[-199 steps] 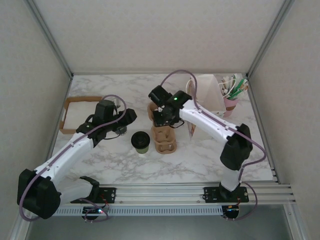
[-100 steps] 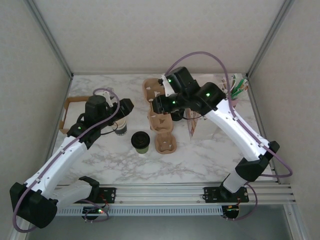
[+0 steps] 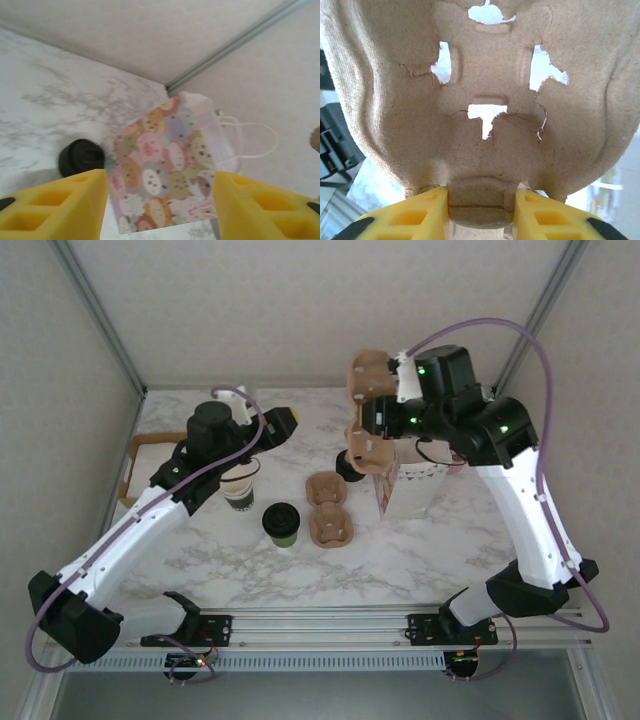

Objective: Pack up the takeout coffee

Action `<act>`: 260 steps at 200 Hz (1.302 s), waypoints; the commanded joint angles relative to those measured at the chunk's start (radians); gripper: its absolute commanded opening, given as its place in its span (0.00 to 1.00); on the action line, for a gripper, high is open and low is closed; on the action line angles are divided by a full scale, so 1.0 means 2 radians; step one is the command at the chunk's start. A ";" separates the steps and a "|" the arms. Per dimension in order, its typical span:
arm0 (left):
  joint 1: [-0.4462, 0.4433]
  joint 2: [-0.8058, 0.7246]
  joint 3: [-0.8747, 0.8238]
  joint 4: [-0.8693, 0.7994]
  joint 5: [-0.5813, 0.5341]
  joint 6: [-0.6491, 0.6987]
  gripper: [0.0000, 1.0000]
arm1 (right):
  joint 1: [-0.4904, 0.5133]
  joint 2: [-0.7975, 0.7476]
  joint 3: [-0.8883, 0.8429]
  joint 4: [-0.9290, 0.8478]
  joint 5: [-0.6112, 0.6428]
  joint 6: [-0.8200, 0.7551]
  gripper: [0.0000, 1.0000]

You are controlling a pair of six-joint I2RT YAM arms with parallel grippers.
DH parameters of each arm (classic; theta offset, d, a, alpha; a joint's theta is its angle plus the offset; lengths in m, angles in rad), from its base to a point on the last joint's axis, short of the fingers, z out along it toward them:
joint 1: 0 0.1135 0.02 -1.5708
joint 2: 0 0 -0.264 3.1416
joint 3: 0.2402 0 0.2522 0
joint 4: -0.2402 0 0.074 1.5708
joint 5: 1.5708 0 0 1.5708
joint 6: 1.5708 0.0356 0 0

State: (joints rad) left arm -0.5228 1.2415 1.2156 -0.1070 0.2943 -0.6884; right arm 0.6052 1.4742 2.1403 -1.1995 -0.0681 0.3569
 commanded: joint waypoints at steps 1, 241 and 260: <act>-0.025 0.030 0.053 0.026 0.017 0.017 0.64 | -0.033 -0.016 0.018 -0.024 0.020 -0.023 0.33; -0.117 0.259 0.272 -0.113 0.026 0.063 0.12 | -0.147 0.079 0.006 0.001 0.072 -0.098 0.30; -0.117 0.257 0.270 -0.112 0.022 0.062 0.11 | -0.148 0.085 -0.004 0.001 0.082 -0.100 0.30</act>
State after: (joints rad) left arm -0.7593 1.8008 1.7676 -0.3271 0.3725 -0.5606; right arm 0.3138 1.6268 2.1521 -1.2217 0.0826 0.1806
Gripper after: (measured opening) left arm 0.115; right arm 0.305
